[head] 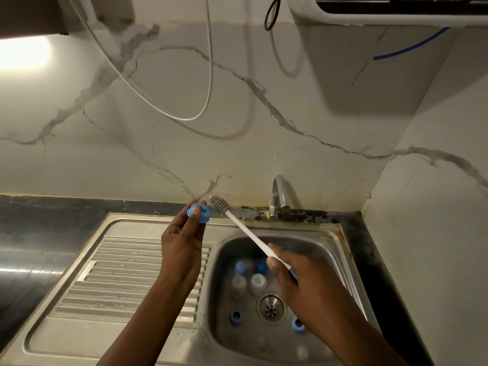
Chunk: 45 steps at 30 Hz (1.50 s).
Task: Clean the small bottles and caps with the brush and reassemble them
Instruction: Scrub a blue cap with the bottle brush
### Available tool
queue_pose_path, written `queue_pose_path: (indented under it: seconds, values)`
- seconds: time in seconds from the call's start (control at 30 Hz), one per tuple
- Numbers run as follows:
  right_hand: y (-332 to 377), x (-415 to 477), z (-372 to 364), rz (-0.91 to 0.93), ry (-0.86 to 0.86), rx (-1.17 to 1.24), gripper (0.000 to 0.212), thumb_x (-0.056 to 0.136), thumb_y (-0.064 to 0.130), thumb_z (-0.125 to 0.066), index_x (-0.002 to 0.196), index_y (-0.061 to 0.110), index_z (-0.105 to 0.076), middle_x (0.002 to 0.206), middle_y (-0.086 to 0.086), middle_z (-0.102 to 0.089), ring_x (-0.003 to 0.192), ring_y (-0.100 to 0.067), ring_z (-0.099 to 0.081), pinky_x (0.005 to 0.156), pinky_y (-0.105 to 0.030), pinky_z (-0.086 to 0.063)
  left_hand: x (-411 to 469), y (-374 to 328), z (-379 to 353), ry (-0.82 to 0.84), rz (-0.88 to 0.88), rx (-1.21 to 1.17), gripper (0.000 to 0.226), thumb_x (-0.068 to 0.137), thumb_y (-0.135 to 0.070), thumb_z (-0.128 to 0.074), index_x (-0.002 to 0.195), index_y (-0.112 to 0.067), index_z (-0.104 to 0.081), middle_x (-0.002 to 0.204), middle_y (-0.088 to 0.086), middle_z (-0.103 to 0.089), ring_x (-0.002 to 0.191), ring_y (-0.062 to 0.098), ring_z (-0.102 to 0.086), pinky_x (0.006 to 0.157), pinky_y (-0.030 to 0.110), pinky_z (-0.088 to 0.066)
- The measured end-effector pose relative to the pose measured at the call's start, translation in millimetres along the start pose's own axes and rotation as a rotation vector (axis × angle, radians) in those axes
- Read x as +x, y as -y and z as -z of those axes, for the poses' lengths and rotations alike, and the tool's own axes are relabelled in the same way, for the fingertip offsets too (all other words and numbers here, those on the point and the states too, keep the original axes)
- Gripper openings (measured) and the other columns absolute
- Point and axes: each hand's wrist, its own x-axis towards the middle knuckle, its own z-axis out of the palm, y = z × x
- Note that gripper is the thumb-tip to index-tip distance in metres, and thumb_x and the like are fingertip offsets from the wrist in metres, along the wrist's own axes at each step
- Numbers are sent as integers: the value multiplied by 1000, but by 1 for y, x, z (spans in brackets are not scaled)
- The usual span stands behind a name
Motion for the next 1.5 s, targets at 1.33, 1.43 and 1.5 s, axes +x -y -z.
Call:
queue_pose_path:
  seconds: [1.33,1.43,1.5]
  values:
    - [2,19,-10,-21,10,-53,45,105,52,-45,145,35,-56,97,14,-70,81,1,-67,71,-16,-56,-13,0,-22,-80,220,87,35,111,-26,-49,134,-3,-60,121,20,-75,108,33,-76,84,39,-66]
    - [1,17,-11,-20,25,-57,46,105,54,-43,147,38,-52,89,16,-64,77,1,-68,70,-17,-57,-8,-6,-21,-66,228,64,31,111,-24,-49,130,-3,-61,119,21,-76,109,34,-76,86,41,-65]
    - [1,10,-13,-12,33,-57,54,101,63,-34,150,44,-46,83,17,-62,73,-1,-67,67,-19,-57,-1,-11,-18,-70,210,41,31,111,-23,-48,131,-2,-60,123,22,-74,114,35,-73,93,45,-61]
